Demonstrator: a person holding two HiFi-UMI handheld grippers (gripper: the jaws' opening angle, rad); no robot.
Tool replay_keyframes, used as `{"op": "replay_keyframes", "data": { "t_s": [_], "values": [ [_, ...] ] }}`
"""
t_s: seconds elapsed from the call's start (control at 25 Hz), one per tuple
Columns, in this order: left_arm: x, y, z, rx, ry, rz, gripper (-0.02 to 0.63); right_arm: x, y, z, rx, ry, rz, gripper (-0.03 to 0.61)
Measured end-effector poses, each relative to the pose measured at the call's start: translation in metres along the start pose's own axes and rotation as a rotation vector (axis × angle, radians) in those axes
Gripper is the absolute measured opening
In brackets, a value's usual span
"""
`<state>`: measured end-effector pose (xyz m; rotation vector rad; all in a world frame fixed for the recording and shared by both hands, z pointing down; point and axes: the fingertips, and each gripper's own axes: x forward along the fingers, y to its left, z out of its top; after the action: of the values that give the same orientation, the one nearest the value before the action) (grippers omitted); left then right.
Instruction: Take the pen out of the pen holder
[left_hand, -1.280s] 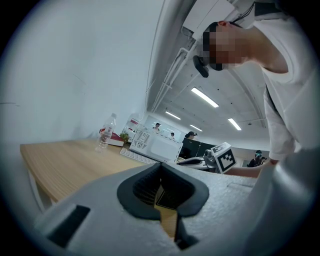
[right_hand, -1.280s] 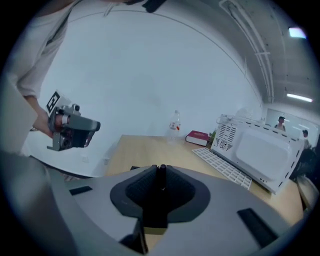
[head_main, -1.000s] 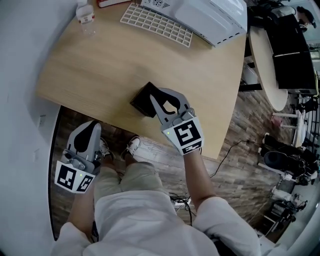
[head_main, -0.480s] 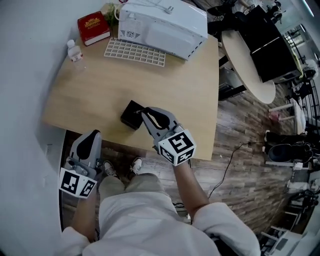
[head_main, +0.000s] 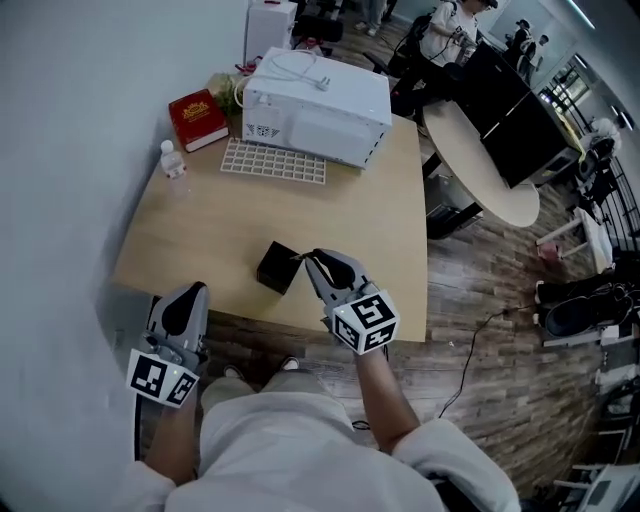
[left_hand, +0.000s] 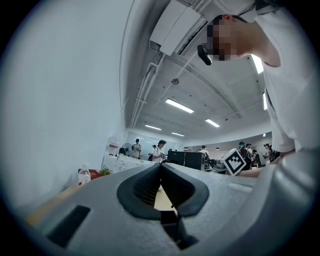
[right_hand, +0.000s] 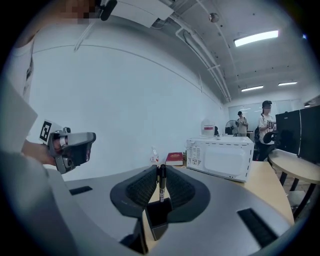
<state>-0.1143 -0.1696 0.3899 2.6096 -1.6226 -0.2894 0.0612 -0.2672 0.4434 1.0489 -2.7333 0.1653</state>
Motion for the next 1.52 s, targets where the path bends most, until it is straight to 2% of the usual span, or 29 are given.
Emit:
{"op": "replay_keyframes", "data": {
  "t_s": [0.4, 0.64, 1.04, 1.52],
  "values": [
    [-0.016, 0.013, 0.022, 0.033, -0.029, 0.004, 0.014, -0.015, -0.001, 0.011, 0.012, -0.015, -0.059, 0.060],
    [-0.017, 0.023, 0.040, 0.042, -0.046, 0.013, 0.014, -0.031, -0.020, 0.029, 0.027, -0.039, -0.120, 0.060],
    [-0.005, 0.051, 0.083, 0.107, -0.123, 0.034, 0.014, -0.073, -0.045, 0.086, -0.030, -0.141, -0.205, 0.060],
    [-0.017, 0.079, 0.112, 0.128, -0.149, 0.092, 0.015, -0.131, -0.047, 0.143, -0.100, -0.262, -0.308, 0.060]
  ]
}}
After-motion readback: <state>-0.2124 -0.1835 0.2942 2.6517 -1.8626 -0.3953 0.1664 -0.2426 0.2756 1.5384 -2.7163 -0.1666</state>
